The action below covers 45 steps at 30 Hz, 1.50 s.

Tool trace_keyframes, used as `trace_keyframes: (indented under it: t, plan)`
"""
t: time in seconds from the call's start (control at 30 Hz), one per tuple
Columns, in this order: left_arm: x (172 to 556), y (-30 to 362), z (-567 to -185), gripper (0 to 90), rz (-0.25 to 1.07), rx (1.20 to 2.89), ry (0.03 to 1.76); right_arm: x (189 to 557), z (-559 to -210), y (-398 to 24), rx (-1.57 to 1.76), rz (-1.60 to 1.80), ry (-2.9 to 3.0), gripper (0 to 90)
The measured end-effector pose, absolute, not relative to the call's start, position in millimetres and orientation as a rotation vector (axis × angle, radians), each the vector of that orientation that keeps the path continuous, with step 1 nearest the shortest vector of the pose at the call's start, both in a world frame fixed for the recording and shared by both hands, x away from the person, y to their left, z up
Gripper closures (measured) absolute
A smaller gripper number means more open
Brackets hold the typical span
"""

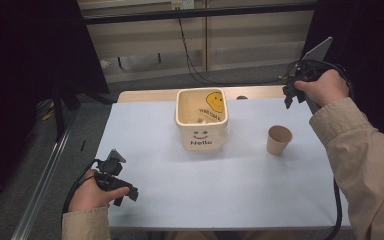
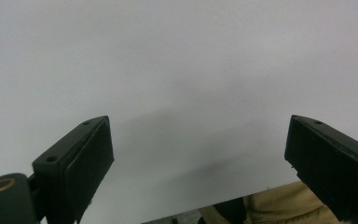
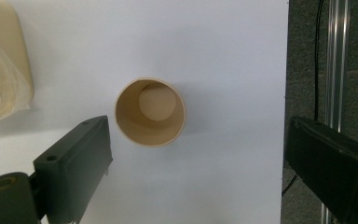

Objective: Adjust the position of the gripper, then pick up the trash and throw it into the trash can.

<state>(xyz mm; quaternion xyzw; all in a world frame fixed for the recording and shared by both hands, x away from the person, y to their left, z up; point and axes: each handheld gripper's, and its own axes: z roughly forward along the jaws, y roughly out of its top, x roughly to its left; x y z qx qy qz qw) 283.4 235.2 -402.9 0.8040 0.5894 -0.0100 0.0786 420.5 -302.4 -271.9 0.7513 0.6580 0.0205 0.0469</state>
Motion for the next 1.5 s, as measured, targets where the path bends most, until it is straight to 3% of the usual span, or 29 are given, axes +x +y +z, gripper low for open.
trace_keyframes:
  t: [1.1, 1.5]
  plan:
    - [284, 236, -401, 7.7, -0.010, 2.414, 1.751, 429, -275, -269, 2.255, 0.054, 2.082, 6.6]
    - [284, 235, -398, 7.7, -0.003, 2.406, 1.742, 430, -308, -262, 2.273, 0.011, 2.107, 6.7]
